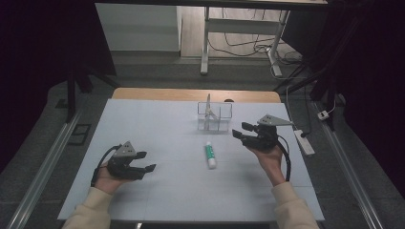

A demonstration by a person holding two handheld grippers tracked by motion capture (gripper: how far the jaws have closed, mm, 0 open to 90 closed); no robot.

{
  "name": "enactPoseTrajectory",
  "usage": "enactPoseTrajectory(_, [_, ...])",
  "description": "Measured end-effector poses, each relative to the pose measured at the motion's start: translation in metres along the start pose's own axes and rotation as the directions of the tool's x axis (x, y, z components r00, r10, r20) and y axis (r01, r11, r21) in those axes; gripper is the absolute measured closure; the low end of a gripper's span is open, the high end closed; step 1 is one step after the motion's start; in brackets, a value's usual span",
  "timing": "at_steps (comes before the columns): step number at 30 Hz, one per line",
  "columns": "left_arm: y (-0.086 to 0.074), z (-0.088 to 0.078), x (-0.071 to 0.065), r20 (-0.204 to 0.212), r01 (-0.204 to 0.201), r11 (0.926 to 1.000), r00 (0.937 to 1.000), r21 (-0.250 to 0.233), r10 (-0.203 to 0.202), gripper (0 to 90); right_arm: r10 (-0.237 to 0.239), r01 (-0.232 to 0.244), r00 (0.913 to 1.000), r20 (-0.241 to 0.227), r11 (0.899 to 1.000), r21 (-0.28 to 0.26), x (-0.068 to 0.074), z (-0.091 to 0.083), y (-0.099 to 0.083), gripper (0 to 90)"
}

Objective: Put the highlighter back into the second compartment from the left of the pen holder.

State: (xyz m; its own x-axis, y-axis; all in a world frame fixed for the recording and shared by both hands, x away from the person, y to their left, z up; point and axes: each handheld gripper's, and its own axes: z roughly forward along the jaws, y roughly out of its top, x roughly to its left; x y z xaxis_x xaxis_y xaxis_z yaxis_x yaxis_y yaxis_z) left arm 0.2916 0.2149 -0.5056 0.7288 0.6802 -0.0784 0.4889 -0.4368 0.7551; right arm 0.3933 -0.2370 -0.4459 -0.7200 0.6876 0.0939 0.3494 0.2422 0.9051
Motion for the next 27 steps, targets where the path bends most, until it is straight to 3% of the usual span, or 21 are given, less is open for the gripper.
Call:
enactPoseTrajectory(13, [0.000, -0.001, 0.000, -0.004, 0.004, 1.0000, 1.0000, -0.004, -0.004, 34.1, -0.018, 0.020, 0.9992, -0.036, 0.998, 0.059, 0.010, -0.010, -0.018, 41.1])
enactPoseTrajectory(27, [-0.001, -0.002, 0.002, -0.016, 0.022, 0.9997, 0.9996, -0.005, -0.022, 30.9, -0.051, 0.057, 0.9974, -0.051, 0.990, 0.130, 0.018, -0.008, -0.026, 40.6])
